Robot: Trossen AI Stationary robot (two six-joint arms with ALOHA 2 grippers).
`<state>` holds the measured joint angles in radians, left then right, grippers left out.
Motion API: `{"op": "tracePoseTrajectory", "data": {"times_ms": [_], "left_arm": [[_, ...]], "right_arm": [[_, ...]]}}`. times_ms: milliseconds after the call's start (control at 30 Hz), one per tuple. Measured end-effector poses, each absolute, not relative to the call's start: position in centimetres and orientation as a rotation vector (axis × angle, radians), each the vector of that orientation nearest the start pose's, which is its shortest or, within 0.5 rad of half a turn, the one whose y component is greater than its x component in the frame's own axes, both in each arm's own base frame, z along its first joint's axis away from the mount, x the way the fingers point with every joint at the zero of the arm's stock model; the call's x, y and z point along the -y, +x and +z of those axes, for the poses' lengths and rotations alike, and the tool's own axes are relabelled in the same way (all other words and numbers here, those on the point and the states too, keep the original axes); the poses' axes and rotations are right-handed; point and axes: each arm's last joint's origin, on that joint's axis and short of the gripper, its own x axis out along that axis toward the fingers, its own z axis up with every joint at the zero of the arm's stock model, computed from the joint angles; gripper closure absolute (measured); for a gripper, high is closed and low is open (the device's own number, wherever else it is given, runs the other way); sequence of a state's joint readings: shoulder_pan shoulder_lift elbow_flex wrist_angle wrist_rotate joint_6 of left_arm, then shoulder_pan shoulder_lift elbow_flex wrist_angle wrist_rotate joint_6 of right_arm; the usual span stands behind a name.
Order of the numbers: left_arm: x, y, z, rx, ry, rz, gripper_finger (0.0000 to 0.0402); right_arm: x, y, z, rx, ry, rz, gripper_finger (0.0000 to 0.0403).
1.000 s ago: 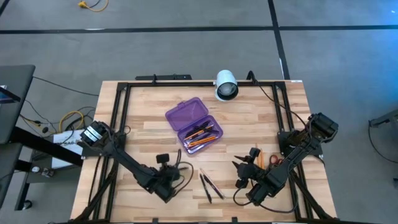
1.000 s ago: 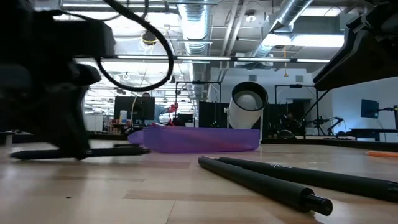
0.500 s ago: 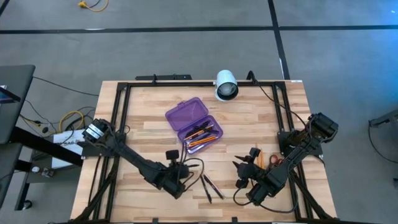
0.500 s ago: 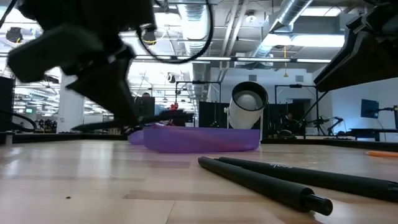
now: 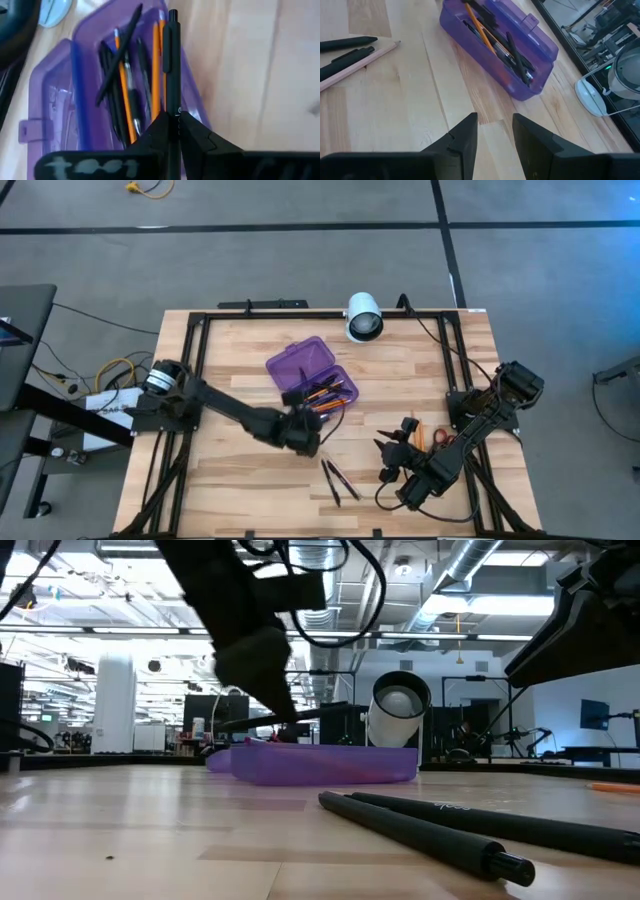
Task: Pick & place school supplies into a supply box
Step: Put the black pen into the purple supply box, then put the light pink pencil into the purple supply box
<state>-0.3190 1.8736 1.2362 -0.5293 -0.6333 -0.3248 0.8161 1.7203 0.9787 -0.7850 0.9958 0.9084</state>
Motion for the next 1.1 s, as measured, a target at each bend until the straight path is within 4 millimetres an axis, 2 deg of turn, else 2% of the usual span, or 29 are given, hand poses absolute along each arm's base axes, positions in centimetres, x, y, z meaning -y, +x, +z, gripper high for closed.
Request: {"op": "tracePoseTrajectory", "data": {"times_ms": [200, 433, 600, 967, 1100], "left_arm": [[6.6, 36.8, 17.6, -0.968, 0.194, 0.422, 0.0387], [3.4, 37.4, 17.6, -0.992, 0.173, 0.438, 0.0388], [1.8, 37.5, 17.5, -1.013, 0.097, 0.412, 0.0362], [1.4, 37.5, 17.6, -1.007, 0.124, 0.45, 0.0265], [2.1, 37.5, 17.6, -1.008, 0.131, 0.421, 0.0236]], "right_arm": [[-19.0, 21.2, 16.0, -0.738, -0.36, -0.51, 0.0285], [-19.0, 21.2, 16.0, -0.737, -0.359, -0.51, 0.0285], [-19.1, 21.3, 16.0, -0.736, -0.356, -0.51, 0.0285], [-19.1, 21.3, 16.0, -0.746, -0.343, -0.504, 0.0285], [-18.6, 21.1, 15.8, -0.813, -0.278, -0.53, 0.0285]]}}
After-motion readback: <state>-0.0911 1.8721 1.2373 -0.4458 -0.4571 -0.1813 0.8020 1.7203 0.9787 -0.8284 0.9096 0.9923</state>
